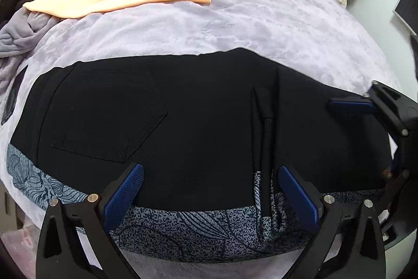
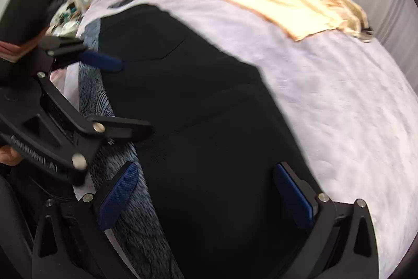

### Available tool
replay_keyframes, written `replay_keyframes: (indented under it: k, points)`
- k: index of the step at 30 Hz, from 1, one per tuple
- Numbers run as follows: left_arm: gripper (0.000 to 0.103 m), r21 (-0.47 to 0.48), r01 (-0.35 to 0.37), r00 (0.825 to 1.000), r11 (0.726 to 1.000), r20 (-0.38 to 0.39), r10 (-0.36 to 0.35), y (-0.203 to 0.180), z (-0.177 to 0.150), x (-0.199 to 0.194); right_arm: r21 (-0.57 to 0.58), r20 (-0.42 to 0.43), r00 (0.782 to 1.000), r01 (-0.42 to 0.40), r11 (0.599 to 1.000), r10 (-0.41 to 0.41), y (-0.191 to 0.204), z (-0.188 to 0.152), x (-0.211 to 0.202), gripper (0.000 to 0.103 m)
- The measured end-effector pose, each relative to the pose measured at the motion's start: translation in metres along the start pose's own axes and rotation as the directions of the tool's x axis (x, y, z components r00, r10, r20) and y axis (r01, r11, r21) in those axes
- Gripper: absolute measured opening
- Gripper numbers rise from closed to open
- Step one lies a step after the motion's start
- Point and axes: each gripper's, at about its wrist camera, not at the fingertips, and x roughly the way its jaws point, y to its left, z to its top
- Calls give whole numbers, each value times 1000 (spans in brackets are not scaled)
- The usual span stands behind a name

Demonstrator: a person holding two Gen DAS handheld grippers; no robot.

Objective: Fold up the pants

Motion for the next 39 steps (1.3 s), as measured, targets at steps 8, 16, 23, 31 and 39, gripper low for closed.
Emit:
replay_keyframes:
  k: [8,16,23,31,39]
  points:
    - [103,-173,3,999,985,46,5,80,1,-16,42,52,996,-71,997,69,-21,6,-27,103]
    - [103,-264,-64,996,962,49,79,132,7,-13,-113,-44,992,114,987,-120,1,64,34,103]
    - [103,-300,-27,993,954,100,60,176,18,-31,31,-38,996,81,996,-79,-14,97,51,103]
    - [103,-380,-138,989,915,-11,145,242,5,-7,-107,-50,986,-161,981,156,16,139,62,103]
    - [103,-368,-25,998,929,48,46,257,-3,-16,-200,-196,903,-419,886,383,30,194,121,103]
